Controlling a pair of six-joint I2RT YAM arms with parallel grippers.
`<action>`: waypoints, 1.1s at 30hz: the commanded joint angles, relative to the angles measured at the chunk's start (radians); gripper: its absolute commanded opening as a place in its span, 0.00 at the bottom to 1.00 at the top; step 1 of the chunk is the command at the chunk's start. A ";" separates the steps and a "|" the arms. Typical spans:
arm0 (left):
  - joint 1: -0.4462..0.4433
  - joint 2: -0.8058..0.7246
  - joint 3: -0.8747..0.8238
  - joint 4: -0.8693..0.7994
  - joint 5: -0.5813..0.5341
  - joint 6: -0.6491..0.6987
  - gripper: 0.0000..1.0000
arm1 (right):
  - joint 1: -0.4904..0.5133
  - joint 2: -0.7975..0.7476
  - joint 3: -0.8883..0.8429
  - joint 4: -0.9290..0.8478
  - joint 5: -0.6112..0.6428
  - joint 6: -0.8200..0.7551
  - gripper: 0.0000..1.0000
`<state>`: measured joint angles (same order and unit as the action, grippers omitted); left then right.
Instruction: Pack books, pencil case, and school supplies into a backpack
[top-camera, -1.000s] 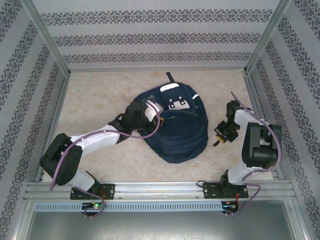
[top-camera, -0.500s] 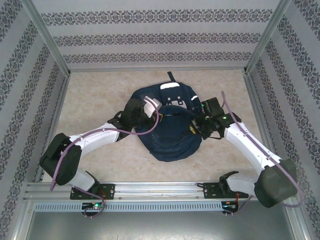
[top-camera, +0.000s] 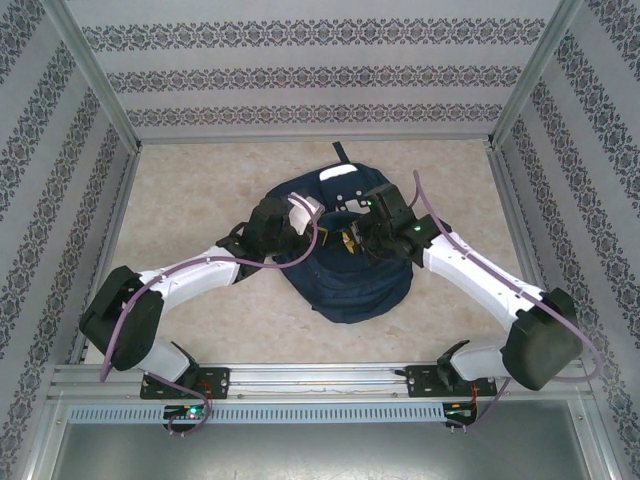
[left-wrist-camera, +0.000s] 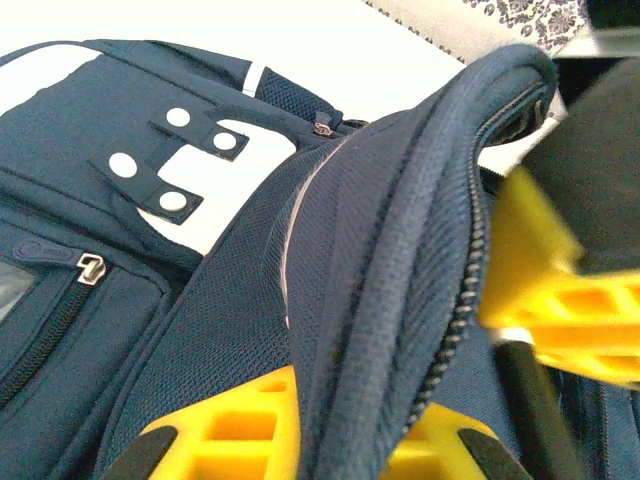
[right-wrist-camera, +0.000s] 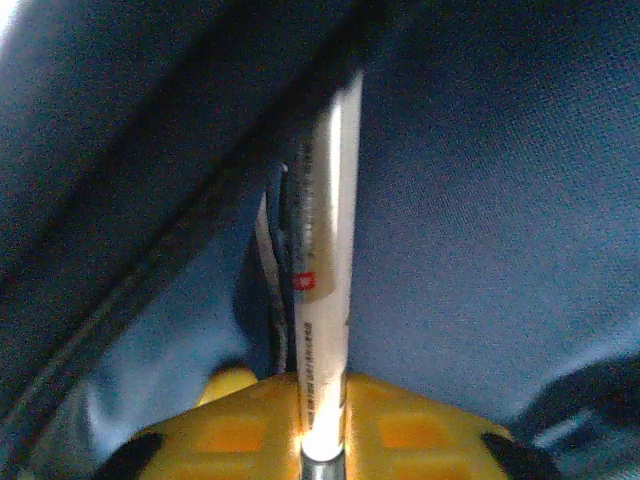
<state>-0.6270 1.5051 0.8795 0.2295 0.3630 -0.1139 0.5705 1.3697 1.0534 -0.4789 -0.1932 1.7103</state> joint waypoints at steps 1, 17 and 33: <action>-0.017 0.013 0.046 0.128 0.058 -0.097 0.00 | 0.000 0.037 0.016 0.033 0.099 0.041 0.34; -0.016 0.036 0.052 0.029 0.269 0.197 0.31 | -0.063 -0.188 -0.092 -0.283 0.153 -0.206 0.59; 0.094 0.129 0.430 -0.921 0.590 1.015 0.56 | -0.374 -0.233 -0.247 -0.342 -0.224 -0.558 0.68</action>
<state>-0.6003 1.6382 1.2865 -0.5407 0.8669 0.8108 0.1963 1.0840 0.7692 -0.7971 -0.3191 1.2373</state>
